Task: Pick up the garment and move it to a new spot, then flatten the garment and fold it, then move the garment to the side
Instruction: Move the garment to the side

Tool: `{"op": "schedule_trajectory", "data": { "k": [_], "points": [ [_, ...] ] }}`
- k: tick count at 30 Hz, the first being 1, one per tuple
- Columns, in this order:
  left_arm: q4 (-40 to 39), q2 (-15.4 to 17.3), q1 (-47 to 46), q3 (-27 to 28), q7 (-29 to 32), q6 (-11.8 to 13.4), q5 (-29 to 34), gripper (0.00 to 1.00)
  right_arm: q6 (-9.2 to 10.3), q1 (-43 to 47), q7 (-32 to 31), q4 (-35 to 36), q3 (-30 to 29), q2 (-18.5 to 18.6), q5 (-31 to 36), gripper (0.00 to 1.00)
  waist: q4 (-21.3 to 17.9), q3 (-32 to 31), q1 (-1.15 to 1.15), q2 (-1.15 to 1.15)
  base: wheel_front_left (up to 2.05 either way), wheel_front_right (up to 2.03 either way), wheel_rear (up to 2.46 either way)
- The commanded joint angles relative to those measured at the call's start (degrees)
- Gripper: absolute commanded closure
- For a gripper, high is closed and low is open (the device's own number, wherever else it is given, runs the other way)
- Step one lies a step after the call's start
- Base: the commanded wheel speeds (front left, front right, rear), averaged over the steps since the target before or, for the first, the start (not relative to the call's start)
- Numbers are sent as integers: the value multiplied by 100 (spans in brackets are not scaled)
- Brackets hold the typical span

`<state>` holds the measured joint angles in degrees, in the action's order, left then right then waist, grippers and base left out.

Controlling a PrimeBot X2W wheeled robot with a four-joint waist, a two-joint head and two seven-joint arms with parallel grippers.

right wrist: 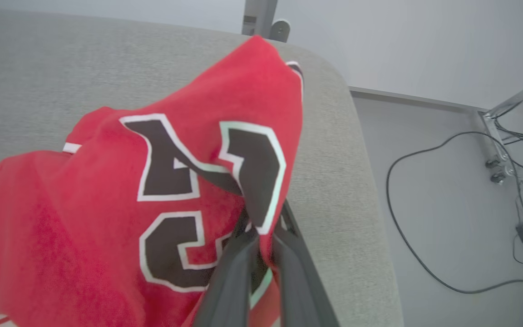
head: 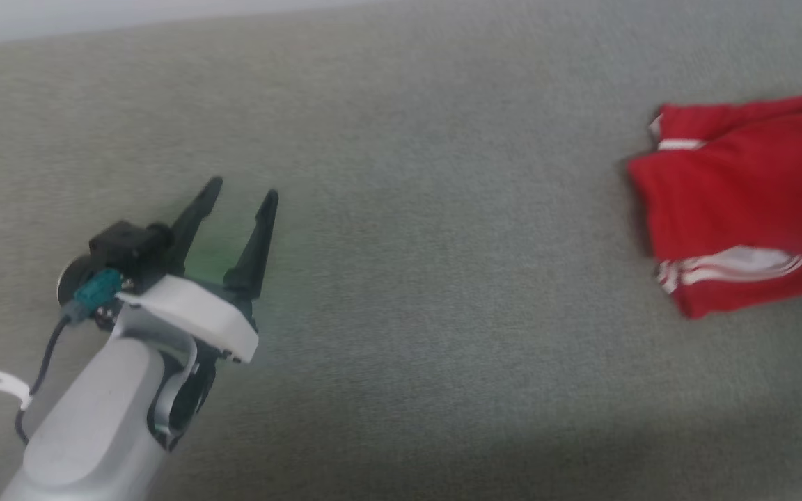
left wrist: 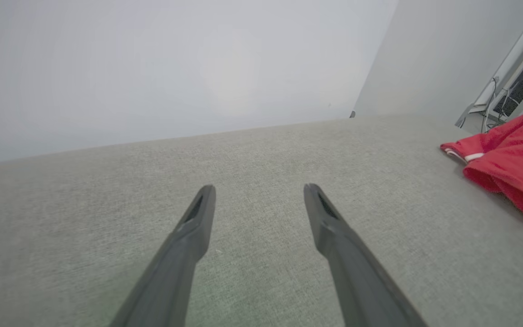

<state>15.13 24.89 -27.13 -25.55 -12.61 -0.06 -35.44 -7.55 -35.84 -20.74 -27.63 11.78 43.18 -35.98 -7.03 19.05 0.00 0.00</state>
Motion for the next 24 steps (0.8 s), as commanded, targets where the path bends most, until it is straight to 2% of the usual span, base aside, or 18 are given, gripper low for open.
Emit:
{"op": "schedule_trajectory", "data": {
  "k": [1,9,10,11,13,19,20,21,22,24],
  "points": [
    [12,-3,-106,-7,25,-34,27,0,13,-136,97,-64,-10,41,-2,100,-178,190,0,0,0,0,0],
    [116,-63,-609,-192,153,-130,216,0,14,-654,767,-840,115,324,188,100,-415,589,0,0,0,0,0],
    [198,-108,-883,-296,208,-183,277,0,14,-1007,1282,-1437,281,434,472,100,-438,786,0,0,0,0,0],
    [215,-111,-923,-315,220,-198,280,0,14,-1081,1376,-1560,324,423,518,100,-441,820,0,0,0,0,0],
    [279,-119,-1130,-399,262,-252,331,0,14,-1488,1920,-2313,519,216,973,100,-408,994,0,0,0,0,0],
    [385,-132,-1232,-454,240,-275,343,0,13,-1818,2144,-3125,662,-274,1261,100,-377,1066,0,0,0,0,0],
    [406,-136,-1241,-463,231,-285,342,0,13,-1853,2160,-3210,682,-318,1274,98,-368,1058,0,0,0,0,0],
    [427,-139,-1248,-471,227,-292,338,0,13,-1886,2199,-3294,703,-356,1287,89,-359,1047,0,0,0,0,0],
    [427,-139,-1248,-471,227,-292,338,0,13,-1886,2199,-3294,703,-356,1287,89,-359,1047,0,0,0,0,0],
    [453,-140,-1254,-467,186,-296,324,0,14,-1963,2280,-3436,732,-392,1336,68,-346,1011,0,0,0,0,0]
  ]
}}
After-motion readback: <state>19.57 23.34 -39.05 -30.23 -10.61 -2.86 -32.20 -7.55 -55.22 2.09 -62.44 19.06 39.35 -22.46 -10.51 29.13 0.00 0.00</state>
